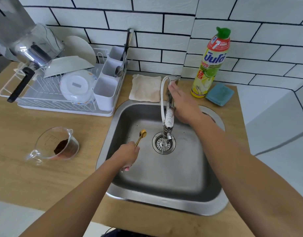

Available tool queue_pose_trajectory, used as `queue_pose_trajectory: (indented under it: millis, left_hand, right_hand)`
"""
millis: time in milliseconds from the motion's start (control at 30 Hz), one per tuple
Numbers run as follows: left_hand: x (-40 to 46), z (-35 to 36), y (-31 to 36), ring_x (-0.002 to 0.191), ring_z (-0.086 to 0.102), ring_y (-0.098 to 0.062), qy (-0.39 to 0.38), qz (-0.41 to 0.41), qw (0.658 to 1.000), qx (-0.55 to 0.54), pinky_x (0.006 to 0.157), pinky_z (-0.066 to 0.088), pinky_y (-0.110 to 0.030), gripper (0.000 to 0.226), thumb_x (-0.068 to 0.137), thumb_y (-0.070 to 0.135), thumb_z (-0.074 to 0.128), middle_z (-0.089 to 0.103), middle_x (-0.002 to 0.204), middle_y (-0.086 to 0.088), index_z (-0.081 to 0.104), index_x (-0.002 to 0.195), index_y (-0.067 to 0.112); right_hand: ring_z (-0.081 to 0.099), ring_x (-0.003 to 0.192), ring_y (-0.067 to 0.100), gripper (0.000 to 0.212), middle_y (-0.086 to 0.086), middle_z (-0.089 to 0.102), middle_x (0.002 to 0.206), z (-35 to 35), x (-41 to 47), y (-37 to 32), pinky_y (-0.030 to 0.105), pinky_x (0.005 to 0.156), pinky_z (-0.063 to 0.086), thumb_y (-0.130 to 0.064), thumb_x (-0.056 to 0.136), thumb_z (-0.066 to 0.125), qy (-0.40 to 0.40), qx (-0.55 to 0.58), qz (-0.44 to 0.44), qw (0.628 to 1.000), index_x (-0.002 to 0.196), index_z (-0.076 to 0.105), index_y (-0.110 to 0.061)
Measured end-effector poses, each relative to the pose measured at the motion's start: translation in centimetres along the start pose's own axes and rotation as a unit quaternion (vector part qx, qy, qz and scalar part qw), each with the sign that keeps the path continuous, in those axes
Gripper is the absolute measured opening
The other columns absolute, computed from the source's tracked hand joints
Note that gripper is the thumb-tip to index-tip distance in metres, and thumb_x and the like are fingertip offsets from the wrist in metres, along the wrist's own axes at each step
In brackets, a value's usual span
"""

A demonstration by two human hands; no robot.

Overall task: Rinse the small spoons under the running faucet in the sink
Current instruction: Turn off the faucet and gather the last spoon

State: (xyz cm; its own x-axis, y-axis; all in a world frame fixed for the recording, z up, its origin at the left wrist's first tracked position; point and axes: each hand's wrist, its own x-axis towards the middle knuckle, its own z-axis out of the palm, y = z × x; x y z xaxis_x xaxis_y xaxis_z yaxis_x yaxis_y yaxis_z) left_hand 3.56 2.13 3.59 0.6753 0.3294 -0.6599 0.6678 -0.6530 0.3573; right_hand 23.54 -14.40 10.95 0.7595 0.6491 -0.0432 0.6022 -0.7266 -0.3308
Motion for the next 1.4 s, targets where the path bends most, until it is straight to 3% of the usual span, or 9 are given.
queue_pose_trajectory:
  millis: [233, 333, 500, 767, 833, 967, 1200, 1333, 1400]
  left_hand:
    - [0.1, -0.5, -0.1, 0.056, 0.065, -0.02, 0.051, 0.017, 0.998, -0.032, 0.04, 0.048, -0.024, 0.028, 0.108, 0.041, 0.036, 0.064, 0.09, -0.007, 0.047, 0.117, 0.017]
    - [0.5, -0.8, -0.2, 0.055, 0.062, -0.019, 0.045, 0.023, 0.998, -0.036, 0.04, 0.048, -0.024, 0.03, 0.107, 0.043, 0.035, 0.064, 0.088, -0.007, 0.049, 0.114, 0.016]
    - [0.2, -0.8, -0.8, 0.051, 0.06, -0.017, 0.02, 0.045, 0.999, -0.019, 0.04, 0.048, -0.024, 0.029, 0.108, 0.039, 0.036, 0.063, 0.082, -0.008, 0.051, 0.108, 0.013]
    - [-1.8, -2.1, -0.1, 0.044, 0.052, -0.019, 0.239, 0.276, 0.918, -0.153, 0.036, 0.042, -0.035, 0.017, 0.106, 0.043, 0.034, 0.054, 0.059, 0.0, 0.037, 0.09, 0.036]
    - [-0.8, -2.4, -0.1, 0.047, 0.055, -0.017, 0.21, 0.242, 0.942, -0.102, 0.04, 0.045, -0.037, 0.015, 0.107, 0.037, 0.037, 0.058, 0.065, -0.002, 0.039, 0.092, 0.034]
    - [-0.3, -3.2, 0.7, 0.082, 0.07, -0.025, -0.056, 0.064, 0.96, 0.267, 0.063, 0.054, -0.028, 0.03, 0.091, 0.009, 0.072, 0.066, 0.1, -0.011, 0.063, 0.118, 0.0]
    - [-1.2, -1.2, 1.0, 0.051, 0.061, -0.029, 0.165, 0.187, 0.963, -0.099, 0.049, 0.054, -0.049, 0.021, 0.108, 0.032, 0.037, 0.061, 0.066, -0.009, 0.04, 0.09, 0.024]
    - [-1.0, -2.6, 1.4, 0.077, 0.068, -0.024, 0.001, 0.068, 0.984, 0.167, 0.064, 0.053, -0.032, 0.02, 0.099, 0.012, 0.06, 0.068, 0.093, -0.011, 0.061, 0.116, 0.001]
    - [-1.1, -2.6, 1.3, 0.084, 0.07, -0.026, 0.005, 0.086, 0.981, 0.173, 0.07, 0.055, -0.033, 0.019, 0.1, 0.014, 0.06, 0.067, 0.101, -0.011, 0.058, 0.116, 0.003]
  right_hand:
    - [0.064, 0.113, 0.02, 0.035, 0.007, 0.071, 0.124, 2.5, -5.4, -0.8, 0.031, 0.101, 0.047, -0.003, 0.093, 0.061, 0.133, 0.284, 0.154, 0.937, 0.126, 0.066, -0.011]
    - [0.051, 0.07, 0.017, 0.018, -0.002, 0.058, 0.076, 6.7, -10.0, -1.2, 0.018, 0.059, 0.039, -0.013, 0.084, 0.074, 0.103, 0.289, 0.258, 0.916, 0.08, 0.057, -0.016]
    - [0.043, 0.063, 0.021, 0.038, -0.006, 0.045, 0.059, 9.5, -12.9, -1.7, 0.016, 0.047, 0.035, -0.002, 0.078, 0.068, -0.01, 0.243, 0.291, 0.925, 0.06, 0.04, -0.022]
    - [0.04, 0.06, 0.002, 0.034, -0.012, 0.038, 0.061, 2.0, -11.3, -3.9, 0.01, 0.058, 0.032, -0.005, 0.073, 0.062, 0.397, 0.241, 0.153, 0.872, 0.065, 0.036, -0.025]
    - [0.049, 0.068, 0.0, 0.026, -0.01, 0.052, 0.07, 3.0, -12.0, -3.3, 0.013, 0.065, 0.037, -0.005, 0.077, 0.066, 0.333, 0.239, 0.149, 0.9, 0.071, 0.049, -0.024]
    - [0.058, 0.126, 0.027, 0.057, 0.01, 0.056, 0.139, 7.0, -14.1, -1.7, 0.039, 0.105, 0.046, -0.033, 0.088, 0.08, -0.176, 0.15, 0.247, 0.941, 0.135, 0.059, -0.012]
    - [0.044, 0.059, 0.007, 0.036, -0.006, 0.047, 0.063, 6.4, -13.4, -1.4, 0.019, 0.055, 0.035, -0.001, 0.08, 0.067, 0.214, 0.224, 0.232, 0.922, 0.066, 0.042, -0.022]
    - [0.062, 0.116, 0.03, 0.038, 0.009, 0.068, 0.12, 7.4, -13.7, -0.8, 0.031, 0.095, 0.048, -0.021, 0.088, 0.076, -0.133, 0.106, 0.202, 0.965, 0.123, 0.067, -0.013]
    - [0.062, 0.117, 0.029, 0.04, 0.009, 0.065, 0.128, 7.4, -13.7, -1.1, 0.038, 0.098, 0.049, -0.027, 0.088, 0.077, -0.145, 0.115, 0.208, 0.96, 0.124, 0.066, -0.013]
